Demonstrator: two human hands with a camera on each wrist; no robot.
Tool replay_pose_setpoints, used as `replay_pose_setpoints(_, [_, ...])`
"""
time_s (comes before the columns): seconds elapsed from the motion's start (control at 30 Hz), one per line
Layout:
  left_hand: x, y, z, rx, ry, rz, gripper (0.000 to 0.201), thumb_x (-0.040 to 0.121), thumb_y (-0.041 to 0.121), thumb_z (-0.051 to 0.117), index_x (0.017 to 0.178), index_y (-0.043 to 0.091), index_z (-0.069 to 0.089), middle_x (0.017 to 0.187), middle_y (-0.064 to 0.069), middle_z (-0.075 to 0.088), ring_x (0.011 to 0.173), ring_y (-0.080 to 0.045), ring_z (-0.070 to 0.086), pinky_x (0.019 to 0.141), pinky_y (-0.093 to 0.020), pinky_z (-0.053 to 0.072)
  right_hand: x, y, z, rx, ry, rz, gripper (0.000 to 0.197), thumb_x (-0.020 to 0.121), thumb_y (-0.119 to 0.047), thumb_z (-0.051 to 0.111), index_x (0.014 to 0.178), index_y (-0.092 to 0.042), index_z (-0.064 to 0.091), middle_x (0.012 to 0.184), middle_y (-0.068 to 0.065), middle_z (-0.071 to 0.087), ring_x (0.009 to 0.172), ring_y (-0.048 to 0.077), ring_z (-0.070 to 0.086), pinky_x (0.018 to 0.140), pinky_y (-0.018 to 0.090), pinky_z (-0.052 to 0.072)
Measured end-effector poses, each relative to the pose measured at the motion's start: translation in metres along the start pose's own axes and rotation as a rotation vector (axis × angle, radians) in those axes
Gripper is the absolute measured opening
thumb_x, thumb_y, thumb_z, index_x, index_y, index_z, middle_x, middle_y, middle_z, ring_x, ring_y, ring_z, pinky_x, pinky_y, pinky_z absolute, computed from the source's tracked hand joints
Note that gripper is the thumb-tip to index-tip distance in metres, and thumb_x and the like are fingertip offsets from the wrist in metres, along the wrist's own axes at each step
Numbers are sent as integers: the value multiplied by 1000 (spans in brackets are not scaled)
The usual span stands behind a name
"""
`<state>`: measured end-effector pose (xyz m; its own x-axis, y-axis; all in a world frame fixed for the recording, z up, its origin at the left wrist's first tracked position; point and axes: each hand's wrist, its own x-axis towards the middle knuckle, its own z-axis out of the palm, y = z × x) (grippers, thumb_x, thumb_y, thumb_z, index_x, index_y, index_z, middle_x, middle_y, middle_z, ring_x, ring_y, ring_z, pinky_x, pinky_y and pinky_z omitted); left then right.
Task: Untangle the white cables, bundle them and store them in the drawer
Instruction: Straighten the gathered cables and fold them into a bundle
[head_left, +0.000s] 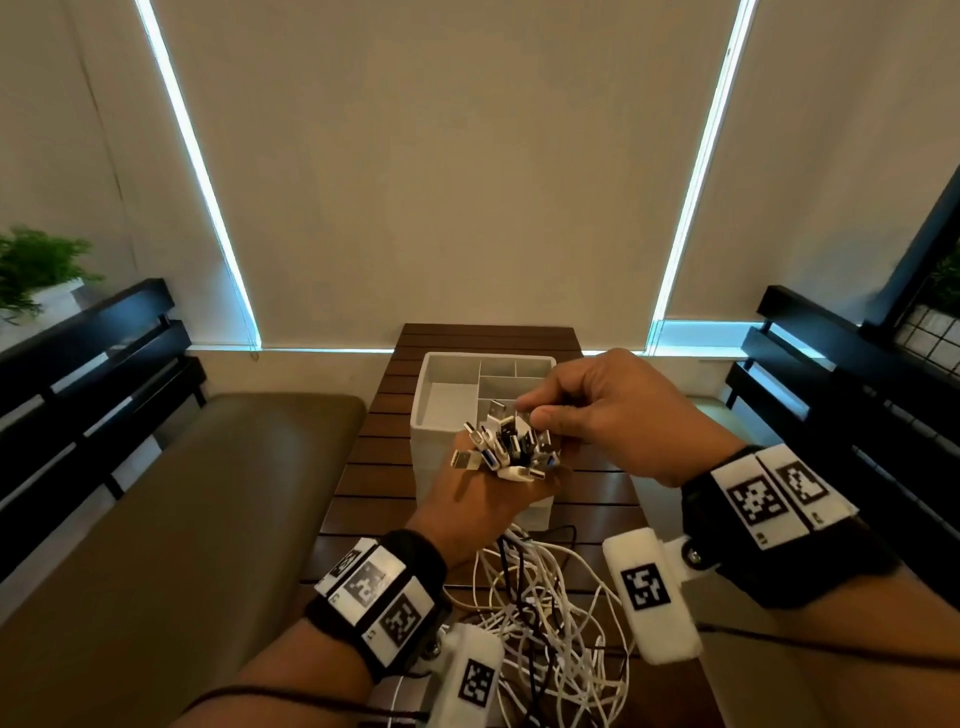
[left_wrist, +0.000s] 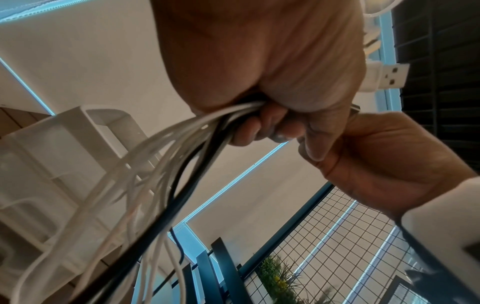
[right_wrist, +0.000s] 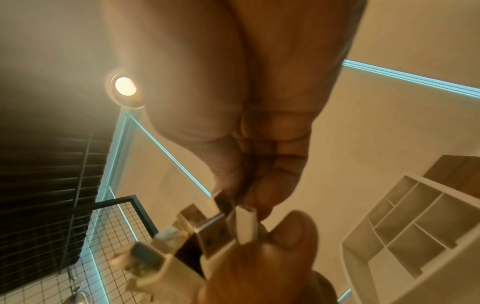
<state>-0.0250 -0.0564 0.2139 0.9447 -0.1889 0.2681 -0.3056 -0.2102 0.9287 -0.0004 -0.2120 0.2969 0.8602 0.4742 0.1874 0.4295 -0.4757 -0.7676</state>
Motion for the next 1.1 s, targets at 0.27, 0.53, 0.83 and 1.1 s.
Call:
replay_pose_setpoints(0.27, [0,-7,0,32,3,-12,27,85,18,72,112,13,67,105,-1,73,95,-7,67,85,-24,54,1,-2,-1,-62,-71,-39,18,86,-8,68,93,-24,74,89,-4,75,80,9,71,79,29,59])
replay_pose_setpoints(0.53, [5,2,4,16,18,-2,22,84,7,71,86,28,66,86,4,70,81,-9,67,76,-23,53,0,-8,-4,-62,-63,-82,26,83,-37,67,109,-39,66,102,-13,67,93,4,65,85,35,56])
replay_pose_setpoints(0.83, [-19,-5,15,-162,-4,-276,50,67,-12,71,113,-1,53,94,1,59,82,10,64,70,-10,50,1,-15,37,-442,-130,-305,53,76,-55,69,124,-35,57,122,-16,54,109,3,51,92,27,49])
replay_pose_setpoints(1.1, [0,-15,4,86,194,89,17,84,-1,62,99,-8,63,88,-15,68,86,-27,62,67,-5,43,-6,-9,19,-166,7,-351,40,68,-41,78,103,-26,65,112,-13,62,106,3,59,88,30,54])
